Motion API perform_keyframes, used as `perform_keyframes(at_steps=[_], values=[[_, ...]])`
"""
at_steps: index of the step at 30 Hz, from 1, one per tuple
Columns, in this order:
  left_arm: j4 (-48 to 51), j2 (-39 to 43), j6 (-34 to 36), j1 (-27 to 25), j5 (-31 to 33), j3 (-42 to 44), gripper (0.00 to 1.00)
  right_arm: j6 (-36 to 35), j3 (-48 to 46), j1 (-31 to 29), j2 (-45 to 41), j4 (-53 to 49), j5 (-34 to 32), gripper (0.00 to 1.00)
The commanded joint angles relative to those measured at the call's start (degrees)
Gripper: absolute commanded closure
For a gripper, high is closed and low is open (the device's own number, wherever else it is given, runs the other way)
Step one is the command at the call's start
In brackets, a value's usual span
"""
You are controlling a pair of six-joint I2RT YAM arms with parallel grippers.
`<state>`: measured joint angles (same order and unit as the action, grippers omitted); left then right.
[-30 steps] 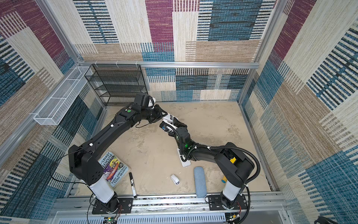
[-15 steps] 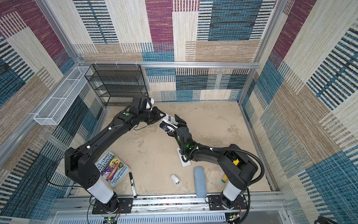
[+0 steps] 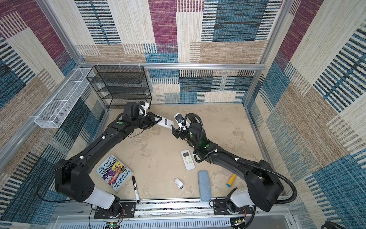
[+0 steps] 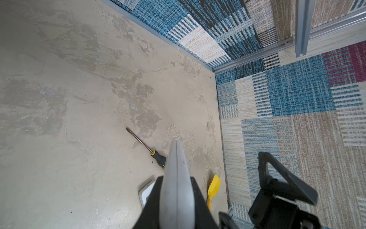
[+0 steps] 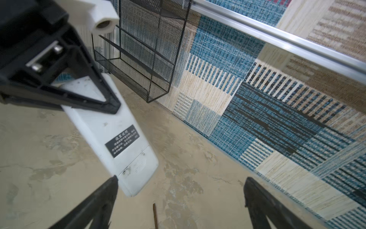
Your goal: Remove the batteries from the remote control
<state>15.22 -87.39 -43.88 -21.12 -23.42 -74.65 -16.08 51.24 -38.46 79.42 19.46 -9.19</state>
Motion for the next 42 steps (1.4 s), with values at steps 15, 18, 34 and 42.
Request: perform_keyframes(at_steps=[15, 18, 34, 42], values=[[-14.4, 12.5, 1.5, 0.6, -7.6, 14.8, 1.00, 41.0, 3.1, 13.8, 2.3, -4.2, 45.4, 0.10], [-17.0, 12.1, -0.4, 0.9, -9.2, 15.2, 1.00, 41.8, 3.0, 13.8, 2.7, -3.7, 47.2, 0.15], [-27.0, 11.2, -6.5, 1.0, -15.1, 16.7, 1.00, 45.5, 2.5, 13.8, 3.6, 1.0, 52.1, 0.32], [-32.4, 11.0, -9.6, 1.0, -15.8, 18.8, 1.00, 46.8, 3.4, 13.8, 4.7, 2.5, 53.9, 0.37]])
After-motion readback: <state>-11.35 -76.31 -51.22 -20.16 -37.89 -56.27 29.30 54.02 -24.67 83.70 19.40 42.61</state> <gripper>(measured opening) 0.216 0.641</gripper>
